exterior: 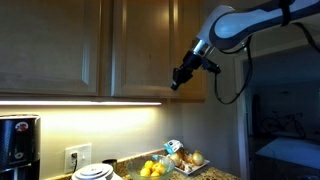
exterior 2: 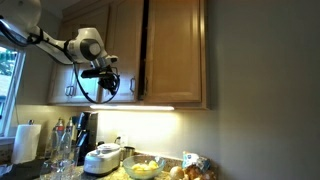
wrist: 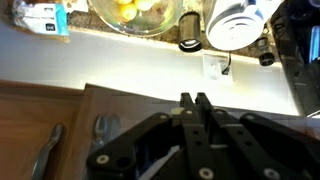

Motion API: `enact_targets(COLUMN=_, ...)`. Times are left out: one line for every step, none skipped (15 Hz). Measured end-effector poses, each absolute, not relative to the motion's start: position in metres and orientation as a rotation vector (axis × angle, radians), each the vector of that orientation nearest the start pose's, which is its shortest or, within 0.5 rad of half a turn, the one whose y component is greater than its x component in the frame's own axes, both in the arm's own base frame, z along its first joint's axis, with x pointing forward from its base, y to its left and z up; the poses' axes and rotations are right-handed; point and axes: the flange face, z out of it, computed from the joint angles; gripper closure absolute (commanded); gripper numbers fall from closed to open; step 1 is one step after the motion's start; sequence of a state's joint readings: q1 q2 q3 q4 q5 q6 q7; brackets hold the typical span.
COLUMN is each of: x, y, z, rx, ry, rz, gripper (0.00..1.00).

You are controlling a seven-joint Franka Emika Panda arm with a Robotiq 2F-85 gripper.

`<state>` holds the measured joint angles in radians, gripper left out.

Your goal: Close the top left cupboard door

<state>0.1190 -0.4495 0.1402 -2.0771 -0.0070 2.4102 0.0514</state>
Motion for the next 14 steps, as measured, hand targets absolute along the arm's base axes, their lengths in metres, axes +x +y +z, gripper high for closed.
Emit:
enact_targets(x=0.439, y=0.138, z=0.687, rx=-2.843, ry=-0.318, rz=-1.13, gripper=0.53)
enact_targets(x=0.432, y=0.139, z=0.675, rx=-2.848, ry=-0.311, rz=-1.082, gripper=0.47)
enact_targets(x=0.426, y=0.139, z=0.663, rx=-2.855, ry=-0.299, rz=-1.022, gripper=0.4)
enact_targets(x=0.421, y=0.139, z=0.65, rx=-2.861, ry=-0.281, rz=-0.959, gripper=0.34)
enact_targets(x=0.416, y=0.138, z=0.637, rx=-2.869, ry=-0.26, rz=-0.894, gripper=0.27)
enact_targets(x=0.412, y=0.137, z=0.625, rx=-2.873, ry=-0.234, rz=-0.832, gripper=0.21)
enact_targets(x=0.409, y=0.135, z=0.613, rx=-2.872, ry=-0.201, rz=-0.77, gripper=0.13)
enact_targets(x=0.406, y=0.134, z=0.6, rx=-2.868, ry=-0.166, rz=-0.713, gripper=0.08)
enact_targets(x=0.403, y=0.133, z=0.589, rx=-2.862, ry=-0.133, rz=-0.662, gripper=0.02)
enact_targets(x=0.401, y=0.133, z=0.578, rx=-2.854, ry=-0.098, rz=-0.618, gripper=0.01)
enact_targets(x=0.399, y=0.132, z=0.567, rx=-2.846, ry=-0.064, rz=-0.58, gripper=0.12)
enact_targets(x=0.397, y=0.133, z=0.557, rx=-2.844, ry=-0.026, rz=-0.544, gripper=0.06)
enact_targets(x=0.395, y=0.133, z=0.549, rx=-2.846, ry=-0.009, rz=-0.521, gripper=0.01)
enact_targets(x=0.394, y=0.134, z=0.545, rx=-2.848, ry=0.0, rz=-0.509, gripper=0.0)
